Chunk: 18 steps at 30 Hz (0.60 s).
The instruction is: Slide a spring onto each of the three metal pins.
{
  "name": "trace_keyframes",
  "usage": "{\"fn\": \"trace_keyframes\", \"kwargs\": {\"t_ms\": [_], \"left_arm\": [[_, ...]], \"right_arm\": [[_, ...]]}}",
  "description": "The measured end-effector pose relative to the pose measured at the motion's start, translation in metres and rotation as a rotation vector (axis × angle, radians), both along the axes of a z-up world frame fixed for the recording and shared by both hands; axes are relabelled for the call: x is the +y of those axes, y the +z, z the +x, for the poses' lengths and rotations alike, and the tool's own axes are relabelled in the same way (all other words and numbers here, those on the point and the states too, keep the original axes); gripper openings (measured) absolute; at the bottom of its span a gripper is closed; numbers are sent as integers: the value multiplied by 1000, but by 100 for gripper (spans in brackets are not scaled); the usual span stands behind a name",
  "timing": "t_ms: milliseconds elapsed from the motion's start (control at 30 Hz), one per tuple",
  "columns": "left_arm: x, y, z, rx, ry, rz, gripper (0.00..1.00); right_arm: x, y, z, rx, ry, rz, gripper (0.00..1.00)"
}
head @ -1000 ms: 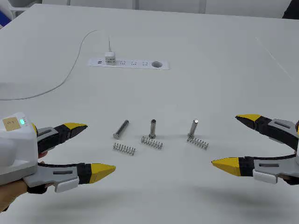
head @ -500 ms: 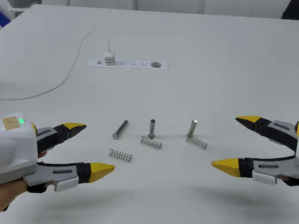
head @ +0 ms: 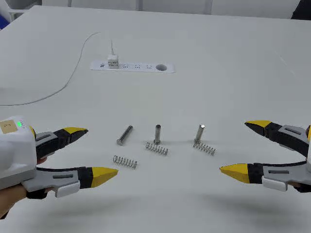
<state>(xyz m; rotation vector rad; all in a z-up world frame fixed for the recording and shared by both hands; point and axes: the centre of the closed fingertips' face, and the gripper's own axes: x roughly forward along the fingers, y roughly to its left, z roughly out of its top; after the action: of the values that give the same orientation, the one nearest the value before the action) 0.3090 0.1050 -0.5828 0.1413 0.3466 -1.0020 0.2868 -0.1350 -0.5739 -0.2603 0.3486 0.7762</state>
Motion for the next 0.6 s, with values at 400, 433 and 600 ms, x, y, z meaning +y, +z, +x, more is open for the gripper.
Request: {"fn": "trace_keyframes", "kwargs": {"t_ms": [400, 433, 600], "left_arm": [[0, 4, 13, 2, 14, 21, 69], [-1, 4, 16, 1, 16, 27, 69], [-6, 4, 24, 1, 14, 49, 64]], "right_arm": [[-2, 1, -1, 0, -12, 6, 79], [-2, 1, -1, 0, -13, 7, 79], [-3, 2, -1, -5, -20, 4, 79]]}}
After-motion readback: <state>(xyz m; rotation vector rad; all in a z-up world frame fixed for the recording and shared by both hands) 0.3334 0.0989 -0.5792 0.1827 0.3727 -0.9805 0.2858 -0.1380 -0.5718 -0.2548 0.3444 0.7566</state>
